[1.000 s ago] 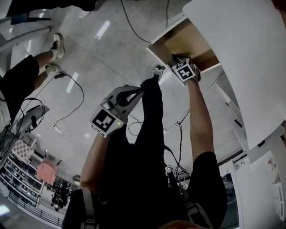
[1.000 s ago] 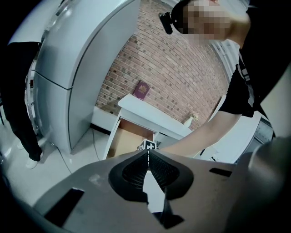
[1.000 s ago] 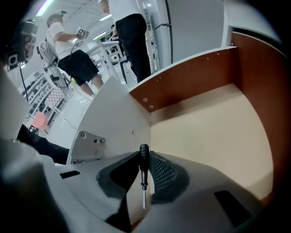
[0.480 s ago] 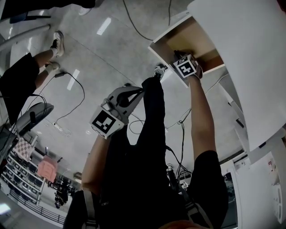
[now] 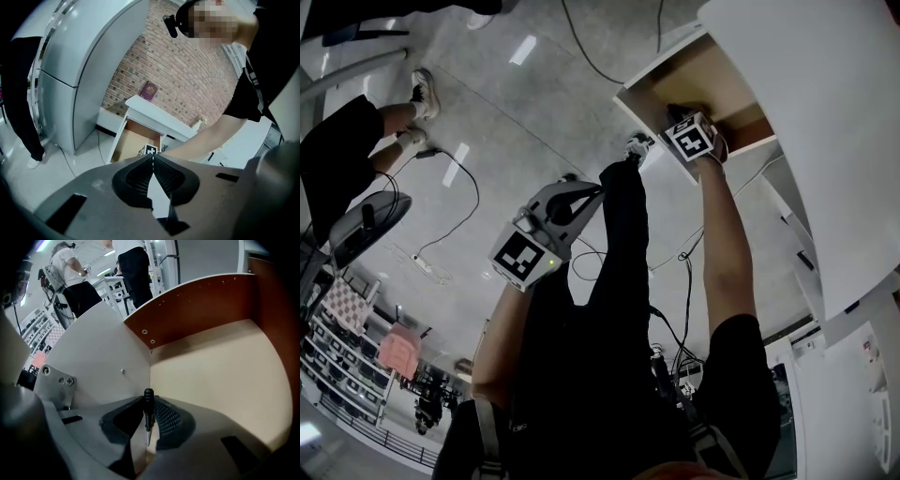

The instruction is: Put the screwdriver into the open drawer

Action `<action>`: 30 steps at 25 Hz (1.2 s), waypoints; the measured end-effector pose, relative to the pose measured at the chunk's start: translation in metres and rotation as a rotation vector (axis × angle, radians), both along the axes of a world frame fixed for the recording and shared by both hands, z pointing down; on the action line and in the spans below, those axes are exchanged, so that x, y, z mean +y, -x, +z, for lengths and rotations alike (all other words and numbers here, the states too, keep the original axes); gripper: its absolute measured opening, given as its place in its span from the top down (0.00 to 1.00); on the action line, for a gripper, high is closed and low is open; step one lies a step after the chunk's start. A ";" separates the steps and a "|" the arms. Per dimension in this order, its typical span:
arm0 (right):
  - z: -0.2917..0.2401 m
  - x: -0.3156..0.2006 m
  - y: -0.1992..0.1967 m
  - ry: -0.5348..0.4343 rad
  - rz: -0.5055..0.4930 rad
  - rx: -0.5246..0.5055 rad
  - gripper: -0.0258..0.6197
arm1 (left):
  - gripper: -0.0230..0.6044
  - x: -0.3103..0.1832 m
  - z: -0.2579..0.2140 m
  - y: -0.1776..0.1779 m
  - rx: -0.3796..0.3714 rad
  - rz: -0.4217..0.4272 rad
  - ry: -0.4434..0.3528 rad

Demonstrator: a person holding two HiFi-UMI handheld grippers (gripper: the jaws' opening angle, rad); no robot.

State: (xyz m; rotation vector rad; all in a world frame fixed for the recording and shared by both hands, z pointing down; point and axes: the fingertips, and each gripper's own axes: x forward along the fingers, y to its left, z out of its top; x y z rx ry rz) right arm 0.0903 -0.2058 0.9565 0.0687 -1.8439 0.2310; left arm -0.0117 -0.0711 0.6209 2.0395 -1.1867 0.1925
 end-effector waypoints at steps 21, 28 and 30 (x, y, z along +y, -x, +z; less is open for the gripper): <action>-0.097 0.005 -0.004 -0.014 0.118 -0.169 0.87 | 0.94 -0.008 -0.037 -0.009 -0.037 0.058 -0.123; -0.183 0.038 -0.014 -0.053 0.219 -0.301 0.87 | 0.94 0.004 -0.062 -0.014 -0.037 0.131 -0.145; -0.208 0.049 -0.019 -0.048 0.282 -0.350 0.87 | 0.94 0.010 -0.065 -0.015 -0.039 0.154 -0.145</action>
